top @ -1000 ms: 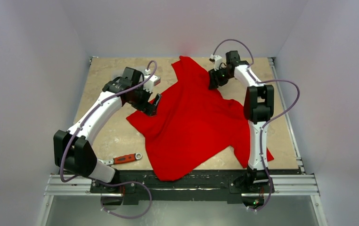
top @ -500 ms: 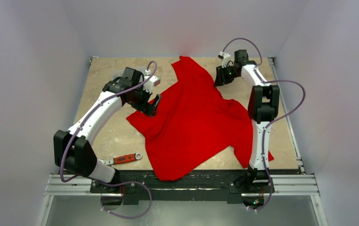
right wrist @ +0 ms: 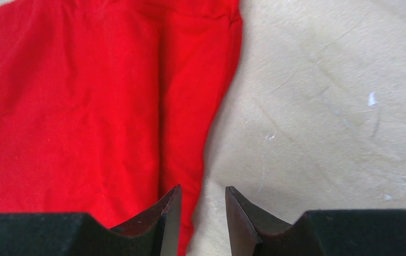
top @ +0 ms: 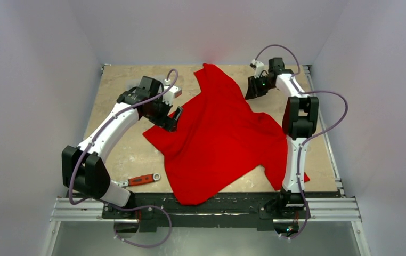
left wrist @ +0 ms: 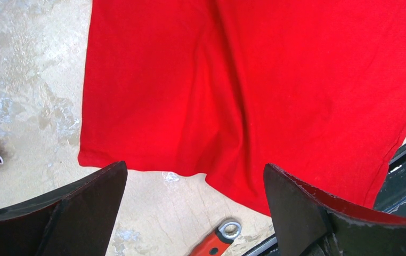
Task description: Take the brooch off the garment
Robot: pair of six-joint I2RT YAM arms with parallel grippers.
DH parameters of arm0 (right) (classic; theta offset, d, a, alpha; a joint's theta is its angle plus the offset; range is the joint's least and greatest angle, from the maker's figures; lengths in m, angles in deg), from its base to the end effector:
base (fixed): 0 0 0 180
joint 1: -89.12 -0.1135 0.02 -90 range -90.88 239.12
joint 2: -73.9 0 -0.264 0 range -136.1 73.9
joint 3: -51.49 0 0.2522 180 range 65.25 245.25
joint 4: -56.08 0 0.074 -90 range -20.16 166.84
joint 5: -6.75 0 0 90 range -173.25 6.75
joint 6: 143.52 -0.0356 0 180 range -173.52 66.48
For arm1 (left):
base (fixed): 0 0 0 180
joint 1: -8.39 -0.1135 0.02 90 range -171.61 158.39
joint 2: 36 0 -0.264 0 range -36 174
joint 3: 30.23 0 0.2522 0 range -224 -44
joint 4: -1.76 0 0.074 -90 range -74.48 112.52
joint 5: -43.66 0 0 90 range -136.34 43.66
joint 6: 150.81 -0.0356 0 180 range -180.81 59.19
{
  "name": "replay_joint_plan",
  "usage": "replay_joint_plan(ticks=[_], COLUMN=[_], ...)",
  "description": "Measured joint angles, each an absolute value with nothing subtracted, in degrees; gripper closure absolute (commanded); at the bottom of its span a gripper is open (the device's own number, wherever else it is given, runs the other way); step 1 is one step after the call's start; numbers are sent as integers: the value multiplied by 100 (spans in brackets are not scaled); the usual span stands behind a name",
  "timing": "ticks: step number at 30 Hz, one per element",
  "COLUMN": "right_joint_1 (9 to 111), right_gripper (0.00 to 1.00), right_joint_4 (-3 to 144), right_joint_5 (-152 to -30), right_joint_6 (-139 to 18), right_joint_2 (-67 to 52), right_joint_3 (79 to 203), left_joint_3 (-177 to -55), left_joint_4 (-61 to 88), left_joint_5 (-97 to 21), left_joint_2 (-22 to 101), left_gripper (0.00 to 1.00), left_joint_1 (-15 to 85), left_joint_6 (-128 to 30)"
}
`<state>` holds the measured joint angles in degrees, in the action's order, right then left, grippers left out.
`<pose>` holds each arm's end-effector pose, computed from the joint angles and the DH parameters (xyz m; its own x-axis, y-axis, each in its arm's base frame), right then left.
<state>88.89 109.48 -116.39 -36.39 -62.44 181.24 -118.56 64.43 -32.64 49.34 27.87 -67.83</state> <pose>0.5134 0.0215 0.1769 -0.7460 -0.2496 -0.6174 -0.5196 0.7981 0.3051 0.2849 -0.1097 0.2960 -0.7543 0.3928 -0.5260 0.5329 0.8343 -0.1412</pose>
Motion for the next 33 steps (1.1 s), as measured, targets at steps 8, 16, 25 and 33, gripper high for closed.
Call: replay_joint_plan(ticks=[8, 16, 25, 33], right_joint_1=[8782, 8642, 8602, 8602], right_gripper=[74, 100, 100, 100], right_joint_4=[10963, 10919, 10338, 9853], right_joint_5=[-11644, -11191, -10265, -9395], right_joint_6=[-3344, -3016, -2874, -2603], right_joint_2=[-6152, -6005, -5955, -5960], right_joint_3=[17632, 17457, 17625, 18288], left_joint_3=[-11858, -11874, -11878, -11878], left_joint_4=[6443, 6443, 6443, 6445], left_joint_5=[-3267, -3297, -3319, -3391], left_joint_2=[4954, 4967, 4971, 4971], left_gripper=[0, 0, 0, 0], left_joint_1=[2787, 2787, 2787, 2787], left_joint_6=[-6783, -6783, -6783, -6785])
